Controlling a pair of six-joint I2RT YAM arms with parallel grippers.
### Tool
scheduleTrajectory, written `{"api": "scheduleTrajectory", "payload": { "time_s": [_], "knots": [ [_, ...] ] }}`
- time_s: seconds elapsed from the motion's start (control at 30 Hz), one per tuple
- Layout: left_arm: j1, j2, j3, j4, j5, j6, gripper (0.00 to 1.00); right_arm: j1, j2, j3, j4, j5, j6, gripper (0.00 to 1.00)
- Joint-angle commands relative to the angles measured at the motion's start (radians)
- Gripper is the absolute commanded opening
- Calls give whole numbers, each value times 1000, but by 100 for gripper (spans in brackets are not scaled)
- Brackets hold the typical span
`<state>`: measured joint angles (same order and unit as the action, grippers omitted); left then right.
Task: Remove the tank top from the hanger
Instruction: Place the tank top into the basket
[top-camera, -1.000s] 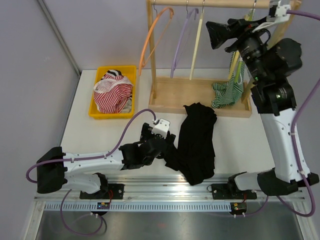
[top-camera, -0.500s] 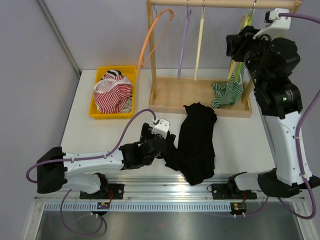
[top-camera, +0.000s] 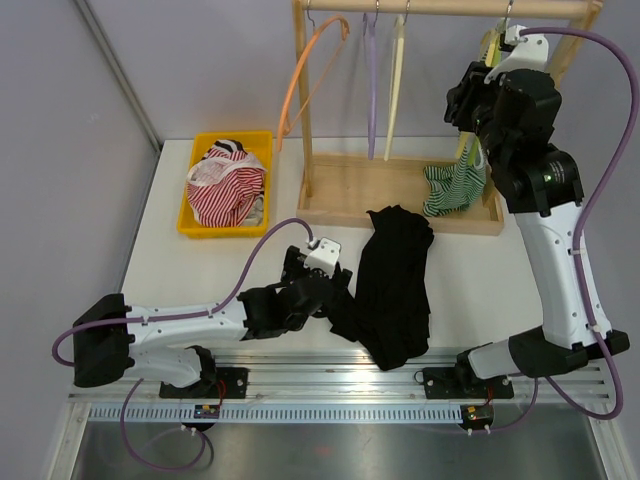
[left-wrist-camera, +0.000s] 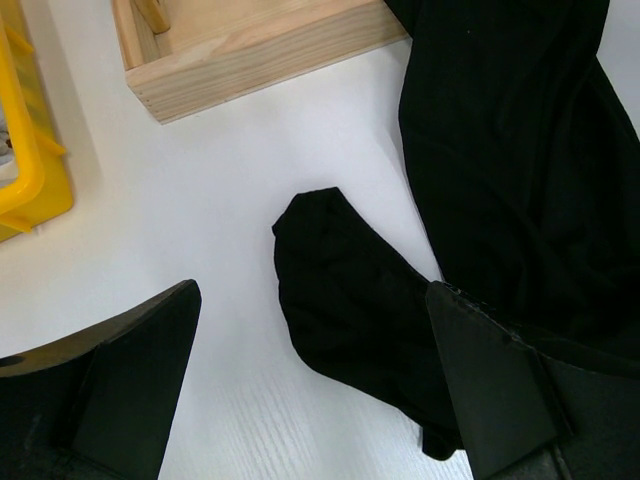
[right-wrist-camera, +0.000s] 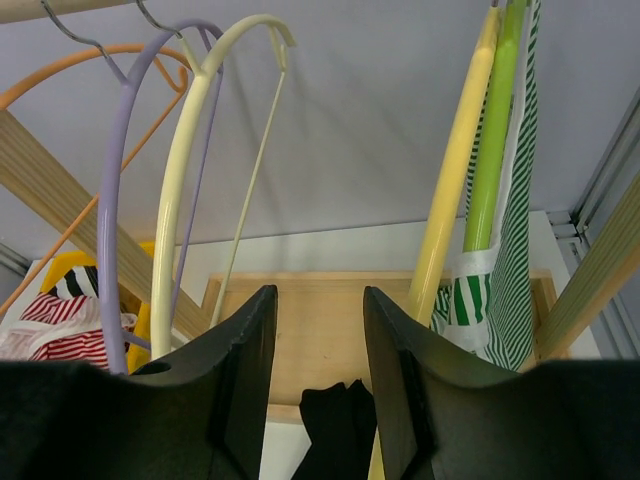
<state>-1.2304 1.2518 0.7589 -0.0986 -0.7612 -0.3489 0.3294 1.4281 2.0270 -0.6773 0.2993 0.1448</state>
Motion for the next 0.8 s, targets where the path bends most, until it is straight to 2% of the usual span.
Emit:
{"api": "scheduleTrajectory", "payload": {
  "time_s": [0.0, 0.13, 0.2, 0.3, 0.47, 0.53, 0.63, 0.77],
  "knots": [
    [-4, -40, -23, 94, 60, 39, 99, 7, -64, -14, 67, 15, -10, 47],
    [-4, -42, -47, 219, 244, 79, 99, 7, -98, -50, 94, 20, -22, 48],
    [-4, -3, -38, 261, 287, 80, 99, 5, -118, -74, 105, 15, -24, 50],
    [-9, 63, 9, 293, 356, 65, 99, 5, -141, -103, 125, 11, -27, 63],
    [-32, 227, 82, 342, 454, 35, 99, 7, -187, -143, 147, -6, -34, 74],
    [-37, 267, 95, 375, 491, 22, 99, 7, -201, -148, 143, -5, -37, 83],
    [-44, 337, 108, 441, 604, -4, 99, 7, -221, -160, 140, -5, -47, 87],
    [-53, 432, 147, 459, 671, -51, 99, 7, -241, -168, 136, 3, -62, 92]
  ]
}}
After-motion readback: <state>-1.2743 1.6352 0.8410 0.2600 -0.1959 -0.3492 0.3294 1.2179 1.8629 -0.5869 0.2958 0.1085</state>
